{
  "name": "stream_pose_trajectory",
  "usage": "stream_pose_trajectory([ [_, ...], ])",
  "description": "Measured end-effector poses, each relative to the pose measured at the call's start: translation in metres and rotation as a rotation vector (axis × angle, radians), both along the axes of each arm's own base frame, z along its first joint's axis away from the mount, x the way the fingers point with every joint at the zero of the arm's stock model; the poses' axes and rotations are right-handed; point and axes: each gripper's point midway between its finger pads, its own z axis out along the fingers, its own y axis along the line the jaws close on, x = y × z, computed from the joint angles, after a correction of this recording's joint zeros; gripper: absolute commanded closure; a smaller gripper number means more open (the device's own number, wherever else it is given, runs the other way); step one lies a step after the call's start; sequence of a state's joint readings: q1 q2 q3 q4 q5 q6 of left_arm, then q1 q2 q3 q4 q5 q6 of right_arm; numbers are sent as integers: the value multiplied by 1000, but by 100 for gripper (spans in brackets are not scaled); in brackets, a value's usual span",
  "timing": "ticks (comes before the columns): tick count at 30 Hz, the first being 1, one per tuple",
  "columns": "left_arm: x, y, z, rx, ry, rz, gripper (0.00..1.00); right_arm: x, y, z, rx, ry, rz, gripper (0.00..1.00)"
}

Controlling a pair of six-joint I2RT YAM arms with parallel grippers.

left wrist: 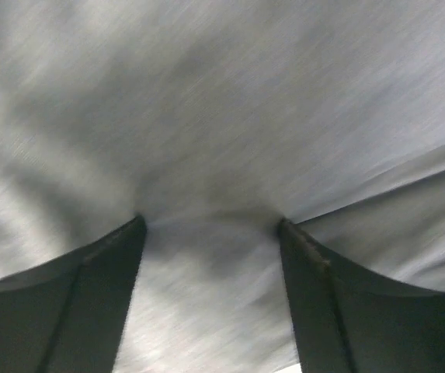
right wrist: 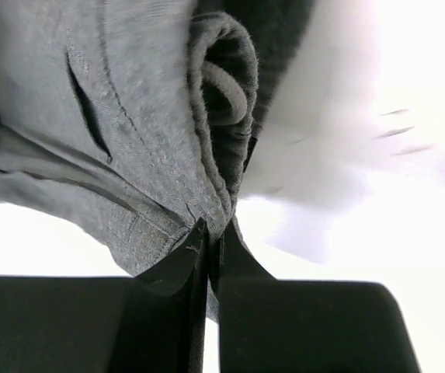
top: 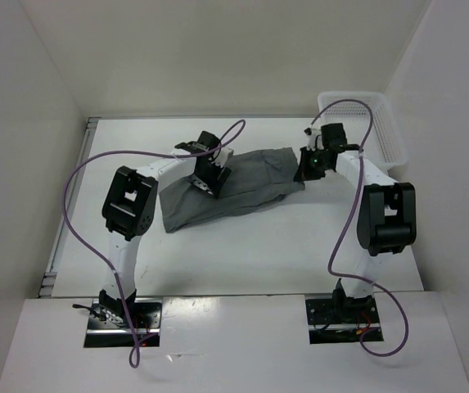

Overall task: Fold and stack the shorts
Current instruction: Fold the shorts

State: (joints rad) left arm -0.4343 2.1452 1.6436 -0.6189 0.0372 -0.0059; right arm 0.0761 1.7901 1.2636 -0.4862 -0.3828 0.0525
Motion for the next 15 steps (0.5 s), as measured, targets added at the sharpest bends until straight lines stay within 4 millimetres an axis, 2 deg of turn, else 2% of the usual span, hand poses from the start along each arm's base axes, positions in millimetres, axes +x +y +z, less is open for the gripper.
stream_pose_trajectory([
  [1, 3, -2, 1, -4, -12, -3, 11, 6, -9, 8, -16, -29, 1, 100],
  [3, 5, -4, 3, -9, -22, -6, 10, 12, -23, 25, -54, -78, 7, 100],
  [4, 6, -5, 5, -12, -26, -5, 0, 13, -29, 32, -73, -98, 7, 100],
  [7, 6, -6, 16, -28, -42, -9, 0, 16, -41, 56, -132, -161, 22, 100],
  [12, 10, -8, 56, -82, -114, -11, 0, 26, -56, 89, -238, -256, 53, 100],
  [15, 16, -5, 62, -98, -134, -1, 0, 36, -66, 109, -308, -308, 56, 100],
])
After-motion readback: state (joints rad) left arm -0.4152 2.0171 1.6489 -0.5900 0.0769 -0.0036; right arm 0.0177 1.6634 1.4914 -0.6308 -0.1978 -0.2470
